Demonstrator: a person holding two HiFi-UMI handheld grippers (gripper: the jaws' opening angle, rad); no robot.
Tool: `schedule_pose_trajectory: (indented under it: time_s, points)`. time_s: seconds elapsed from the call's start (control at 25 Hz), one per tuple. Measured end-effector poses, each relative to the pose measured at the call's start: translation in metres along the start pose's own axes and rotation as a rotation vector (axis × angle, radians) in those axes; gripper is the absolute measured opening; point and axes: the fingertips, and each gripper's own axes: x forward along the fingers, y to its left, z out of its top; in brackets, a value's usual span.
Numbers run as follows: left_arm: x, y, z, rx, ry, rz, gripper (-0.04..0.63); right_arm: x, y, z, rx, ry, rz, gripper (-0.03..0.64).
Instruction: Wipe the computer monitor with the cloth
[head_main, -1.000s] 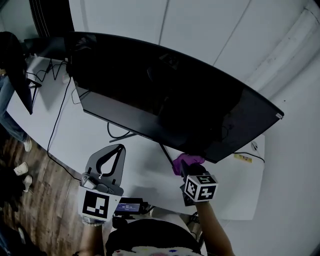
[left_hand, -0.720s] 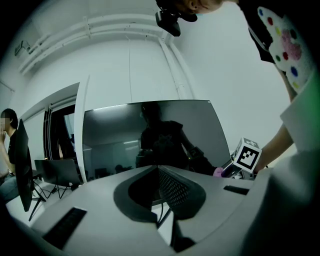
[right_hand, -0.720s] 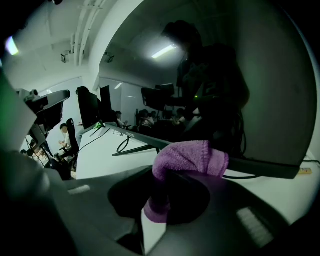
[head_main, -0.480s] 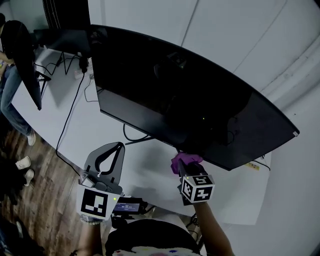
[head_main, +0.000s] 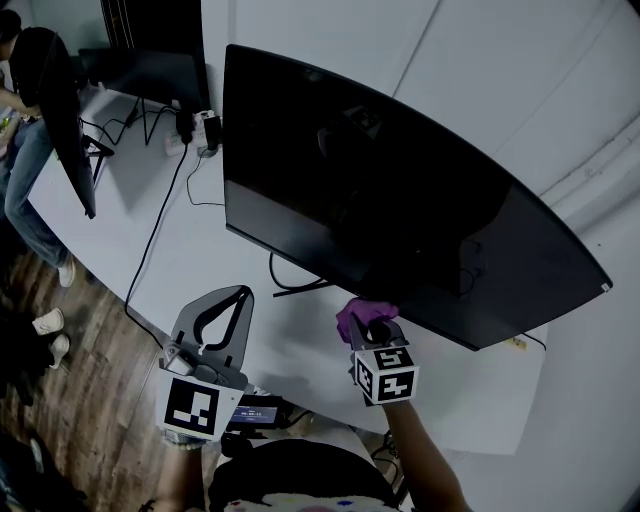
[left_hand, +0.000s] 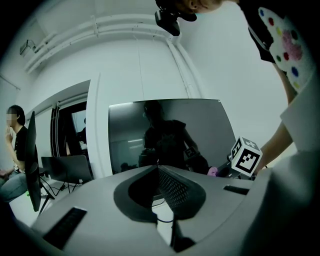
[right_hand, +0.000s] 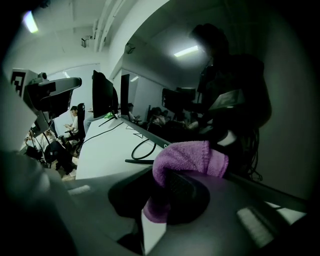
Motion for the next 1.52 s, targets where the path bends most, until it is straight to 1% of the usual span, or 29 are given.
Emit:
schedule_pose_trajectory:
  time_s: [0.24,0.36,0.52,0.64,0.8,1.08,1.32,1.52]
  points:
    - [-0.009,0.036,-0.011,-0.004,0.002,0.006,0.005,0.027,0.033,0.019,-0.016,-0.006,-0.003,0.067]
    - [-0.013,0.047,-0.016,0.001,0.005,0.012,0.005,0.038,0.045,0.026,-0.032,-0.006,0.009,0.067]
    - [-0.018,0.061,-0.022,0.026,0.013,0.017,0.005,0.053,0.064,0.035,-0.067,0.004,0.034,0.067]
    - [-0.022,0.072,-0.027,0.043,0.019,0.023,0.005,0.066,0.079,0.046,-0.091,0.007,0.057,0.067]
    - [-0.03,0.09,-0.035,0.02,0.025,0.054,0.005,0.083,0.101,0.059,-0.139,0.013,0.091,0.067]
    - [-0.044,0.117,-0.049,0.001,0.046,0.105,0.005,0.115,0.142,0.077,-0.244,0.019,0.162,0.067]
    - [-0.05,0.13,-0.055,-0.004,0.051,0.14,0.005,0.136,0.171,0.092,-0.318,0.021,0.222,0.067]
    - [-0.057,0.133,-0.06,-0.005,0.063,0.155,0.005,0.147,0.192,0.103,-0.358,0.013,0.266,0.067]
